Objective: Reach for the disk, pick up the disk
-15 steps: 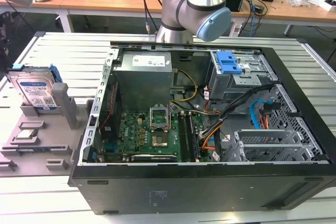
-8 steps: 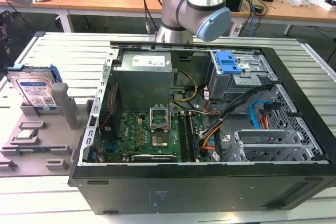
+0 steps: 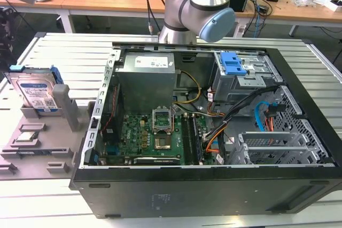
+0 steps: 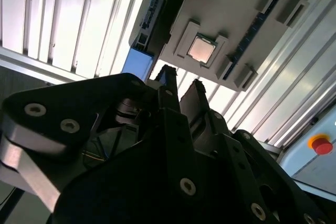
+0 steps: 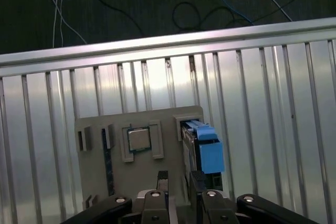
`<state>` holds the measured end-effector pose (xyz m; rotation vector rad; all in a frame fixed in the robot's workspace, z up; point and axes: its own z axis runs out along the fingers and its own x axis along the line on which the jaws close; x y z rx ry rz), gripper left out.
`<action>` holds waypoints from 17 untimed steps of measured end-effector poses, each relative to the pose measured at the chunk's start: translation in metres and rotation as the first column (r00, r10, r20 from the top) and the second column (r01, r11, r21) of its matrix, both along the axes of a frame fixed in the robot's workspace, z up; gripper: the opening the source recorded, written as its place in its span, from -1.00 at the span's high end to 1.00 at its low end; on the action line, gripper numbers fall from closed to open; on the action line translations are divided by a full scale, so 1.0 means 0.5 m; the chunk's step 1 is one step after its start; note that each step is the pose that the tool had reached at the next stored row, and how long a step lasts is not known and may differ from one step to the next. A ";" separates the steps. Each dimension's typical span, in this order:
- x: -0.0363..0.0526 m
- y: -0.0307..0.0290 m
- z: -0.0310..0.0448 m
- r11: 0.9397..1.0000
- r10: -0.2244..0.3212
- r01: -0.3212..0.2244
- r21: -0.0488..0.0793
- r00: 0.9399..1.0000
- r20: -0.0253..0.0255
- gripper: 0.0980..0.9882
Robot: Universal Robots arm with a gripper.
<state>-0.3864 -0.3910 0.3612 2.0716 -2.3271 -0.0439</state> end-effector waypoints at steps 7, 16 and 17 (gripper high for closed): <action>0.001 0.010 0.000 1.000 0.002 -0.002 0.000 1.000 0.000 0.54; 0.001 0.017 -0.002 1.000 0.004 -0.004 0.000 1.000 0.000 0.54; 0.001 0.017 -0.003 1.000 0.005 -0.005 0.000 1.000 0.000 0.54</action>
